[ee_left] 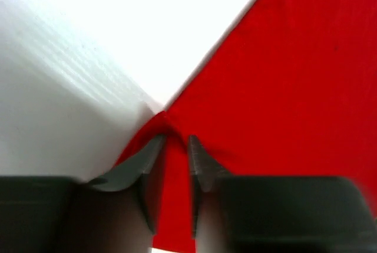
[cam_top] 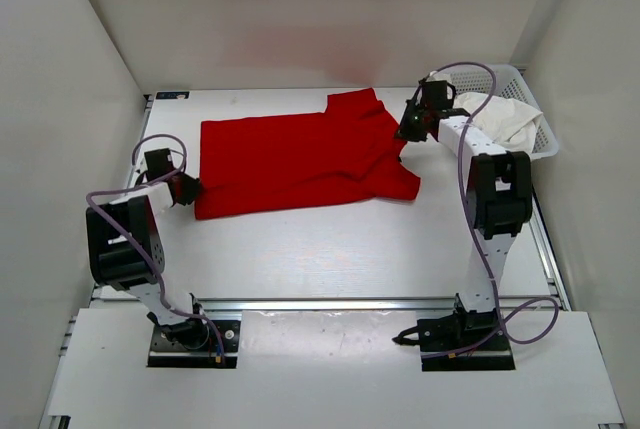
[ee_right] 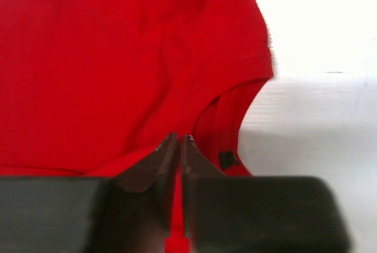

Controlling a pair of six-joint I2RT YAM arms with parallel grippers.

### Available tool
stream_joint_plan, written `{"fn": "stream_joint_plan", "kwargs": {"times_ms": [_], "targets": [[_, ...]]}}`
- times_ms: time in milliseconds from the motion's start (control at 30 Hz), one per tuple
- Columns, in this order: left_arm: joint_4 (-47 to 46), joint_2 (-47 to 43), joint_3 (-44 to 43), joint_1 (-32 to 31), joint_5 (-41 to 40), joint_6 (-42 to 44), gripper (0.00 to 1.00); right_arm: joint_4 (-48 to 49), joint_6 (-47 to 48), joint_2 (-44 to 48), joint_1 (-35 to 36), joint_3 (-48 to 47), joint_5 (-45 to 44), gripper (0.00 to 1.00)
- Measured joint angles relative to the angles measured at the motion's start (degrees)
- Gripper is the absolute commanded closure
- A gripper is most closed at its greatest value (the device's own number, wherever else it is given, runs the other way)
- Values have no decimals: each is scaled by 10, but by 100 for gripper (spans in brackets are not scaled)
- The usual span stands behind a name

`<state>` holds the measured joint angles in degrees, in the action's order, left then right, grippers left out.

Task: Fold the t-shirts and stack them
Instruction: Fold the flattened tshirt in 1/3 of the way

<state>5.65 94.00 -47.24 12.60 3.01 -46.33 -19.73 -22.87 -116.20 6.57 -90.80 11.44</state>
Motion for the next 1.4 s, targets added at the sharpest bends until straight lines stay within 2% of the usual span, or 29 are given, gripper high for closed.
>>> {"fn": "stream_joint_plan", "kwargs": {"times_ms": [67, 133, 167, 233, 267, 333, 433, 467, 533, 600, 667, 733, 933, 1067, 1167, 1233, 1367, 1400], "targets": [[-2, 1, -3, 2, 2, -2, 55, -2, 0, -14, 0, -5, 4, 81], [-1, -8, -3, 3, 2, 0, 44, -12, 1, -15, -1, -4, 9, 72], [1, -17, -3, 3, 0, 1, 42, -12, 0, -12, -2, -3, 10, 68], [4, -46, -3, 3, -6, 3, 44, 1, -3, 7, -3, 17, 9, 64], [3, -67, -1, 3, -6, 4, 50, 15, -8, 29, -3, 44, 7, 63], [-10, -113, 12, -1, -4, 2, 54, 43, -18, 99, -5, 128, 5, 69], [-36, -179, 66, -19, 8, 0, 56, 86, -46, 224, -8, 268, 6, 98], [-40, -190, 82, -25, 13, -1, 56, 100, -51, 252, -8, 300, 5, 100], [-43, -199, 121, -38, 26, -3, 56, 129, -65, 309, -10, 375, -3, 99], [-41, -194, 149, -41, 38, -5, 56, 142, -74, 345, -16, 434, -8, 87], [-37, -187, 166, -41, 43, -9, 56, 150, -81, 370, -31, 490, -13, 80], [-41, -179, 168, -43, 45, -14, 56, 154, -83, 378, -47, 528, -13, 77], [-73, -162, 176, -50, 52, -27, 56, 175, -64, 355, -50, 530, 9, 75], [-81, -153, 183, -49, 51, -33, 59, 209, -54, 341, -40, 518, 29, 71], [-86, -146, 190, -49, 51, -40, 62, 220, -50, 307, -41, 492, 45, 72], [-90, -138, 191, -48, 51, -44, 67, 228, -49, 279, -41, 475, 53, 72], [-100, -122, 190, -46, 50, -52, 73, 227, -49, 243, -41, 458, 67, 74], [-104, -118, 190, -46, 50, -55, 73, 224, -49, 236, -41, 453, 70, 79]]}}
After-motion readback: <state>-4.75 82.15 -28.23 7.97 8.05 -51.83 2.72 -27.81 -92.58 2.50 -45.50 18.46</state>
